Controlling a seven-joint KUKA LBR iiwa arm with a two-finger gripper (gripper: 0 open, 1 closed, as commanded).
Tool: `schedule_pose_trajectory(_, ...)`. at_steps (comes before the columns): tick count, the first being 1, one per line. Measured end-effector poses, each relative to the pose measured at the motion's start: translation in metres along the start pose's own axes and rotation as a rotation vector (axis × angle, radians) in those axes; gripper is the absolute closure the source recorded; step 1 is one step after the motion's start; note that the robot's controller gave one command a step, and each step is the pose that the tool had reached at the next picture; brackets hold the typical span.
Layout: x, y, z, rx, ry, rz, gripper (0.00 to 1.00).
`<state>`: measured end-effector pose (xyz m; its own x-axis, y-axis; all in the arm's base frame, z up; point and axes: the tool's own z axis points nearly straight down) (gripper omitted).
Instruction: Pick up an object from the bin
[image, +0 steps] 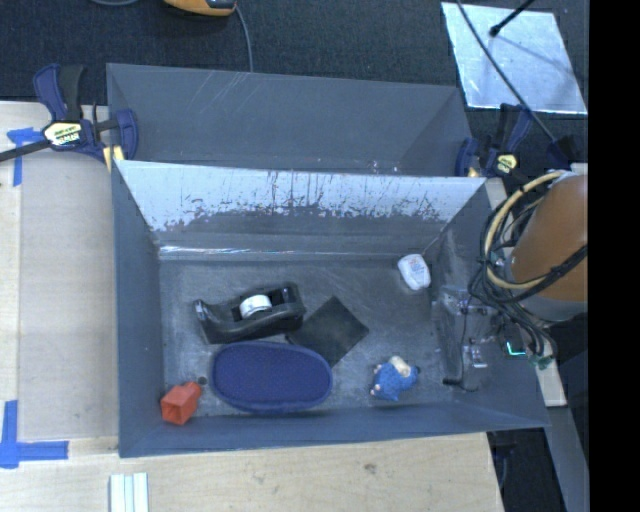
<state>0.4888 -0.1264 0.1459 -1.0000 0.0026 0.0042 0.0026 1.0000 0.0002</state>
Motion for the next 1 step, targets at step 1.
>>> schedule_pose_trajectory(1, -0.0013, 0.0435, 0.0759, 0.002, -0.013, -0.38, 0.0)
